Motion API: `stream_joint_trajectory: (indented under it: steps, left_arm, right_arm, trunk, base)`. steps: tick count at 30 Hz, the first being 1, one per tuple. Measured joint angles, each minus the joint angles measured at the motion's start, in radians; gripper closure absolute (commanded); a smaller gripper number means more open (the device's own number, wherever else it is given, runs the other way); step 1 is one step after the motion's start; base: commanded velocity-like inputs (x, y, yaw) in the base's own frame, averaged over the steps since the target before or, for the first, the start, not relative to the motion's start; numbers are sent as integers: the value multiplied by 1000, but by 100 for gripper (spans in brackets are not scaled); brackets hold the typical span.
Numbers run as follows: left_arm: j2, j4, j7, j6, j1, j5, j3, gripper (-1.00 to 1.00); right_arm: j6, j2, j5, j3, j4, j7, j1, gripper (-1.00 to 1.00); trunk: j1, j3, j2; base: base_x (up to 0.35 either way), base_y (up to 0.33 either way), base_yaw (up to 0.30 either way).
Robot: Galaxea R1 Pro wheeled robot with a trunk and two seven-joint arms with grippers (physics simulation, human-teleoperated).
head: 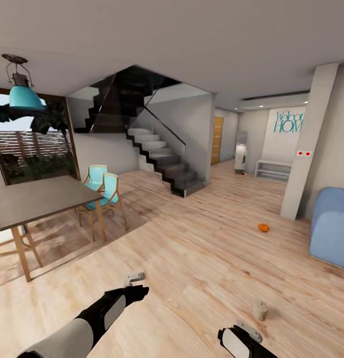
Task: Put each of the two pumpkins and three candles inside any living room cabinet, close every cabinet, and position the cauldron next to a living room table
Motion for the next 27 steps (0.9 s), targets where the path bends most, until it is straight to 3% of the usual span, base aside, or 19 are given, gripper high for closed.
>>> stream_joint_trajectory:
  steps: [27]
  left_arm:
    - [0, 6, 0, 0, 0, 0, 0, -100]
  right_arm:
    - [0, 0, 0, 0, 0, 0, 0, -100]
  trunk:
    - [0, 20, 0]
  base:
    - [337, 0, -248]
